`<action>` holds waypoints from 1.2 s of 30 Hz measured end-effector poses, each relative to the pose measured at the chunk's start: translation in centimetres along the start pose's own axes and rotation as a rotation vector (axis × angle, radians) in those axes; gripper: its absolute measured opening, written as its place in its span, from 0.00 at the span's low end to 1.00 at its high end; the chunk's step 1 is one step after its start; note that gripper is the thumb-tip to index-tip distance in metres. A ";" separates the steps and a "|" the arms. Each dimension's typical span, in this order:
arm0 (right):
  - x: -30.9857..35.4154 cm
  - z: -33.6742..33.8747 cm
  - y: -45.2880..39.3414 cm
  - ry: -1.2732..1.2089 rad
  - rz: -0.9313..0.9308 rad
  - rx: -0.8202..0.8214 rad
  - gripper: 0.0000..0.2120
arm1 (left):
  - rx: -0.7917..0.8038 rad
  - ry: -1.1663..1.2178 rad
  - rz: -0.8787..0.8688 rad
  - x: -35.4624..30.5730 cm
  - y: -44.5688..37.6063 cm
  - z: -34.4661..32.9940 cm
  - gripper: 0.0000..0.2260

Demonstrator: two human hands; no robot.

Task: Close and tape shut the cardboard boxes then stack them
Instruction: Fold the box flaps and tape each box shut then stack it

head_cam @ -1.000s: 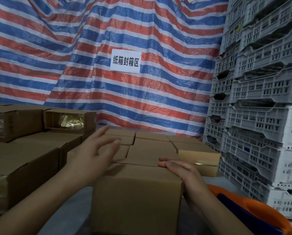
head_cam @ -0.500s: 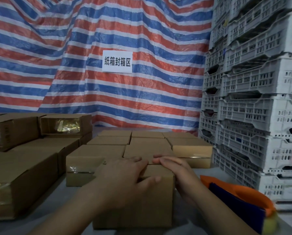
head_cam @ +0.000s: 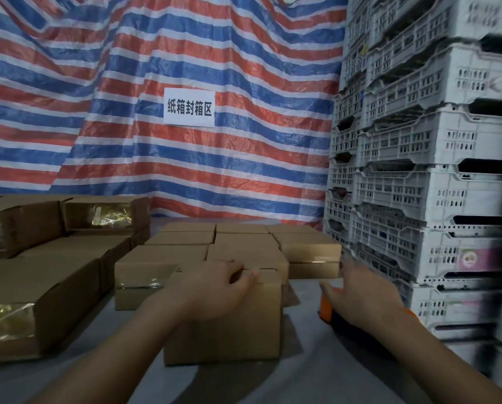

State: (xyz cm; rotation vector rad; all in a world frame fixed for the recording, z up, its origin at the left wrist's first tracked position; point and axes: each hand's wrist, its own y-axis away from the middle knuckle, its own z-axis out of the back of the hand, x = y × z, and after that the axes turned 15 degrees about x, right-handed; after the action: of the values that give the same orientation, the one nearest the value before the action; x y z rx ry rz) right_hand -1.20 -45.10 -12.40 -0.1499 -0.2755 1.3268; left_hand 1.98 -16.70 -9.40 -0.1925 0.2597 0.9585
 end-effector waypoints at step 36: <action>13.9 11.9 -5.7 -0.767 0.475 0.481 0.21 | -0.054 1.382 -0.053 2.1 1.6 4.7 0.34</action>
State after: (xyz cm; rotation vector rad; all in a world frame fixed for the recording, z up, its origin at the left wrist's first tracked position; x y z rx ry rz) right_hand 3.77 -33.52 2.10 0.7582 -0.5766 1.8468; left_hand 2.45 -12.93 -5.68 -0.8988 1.4812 0.6403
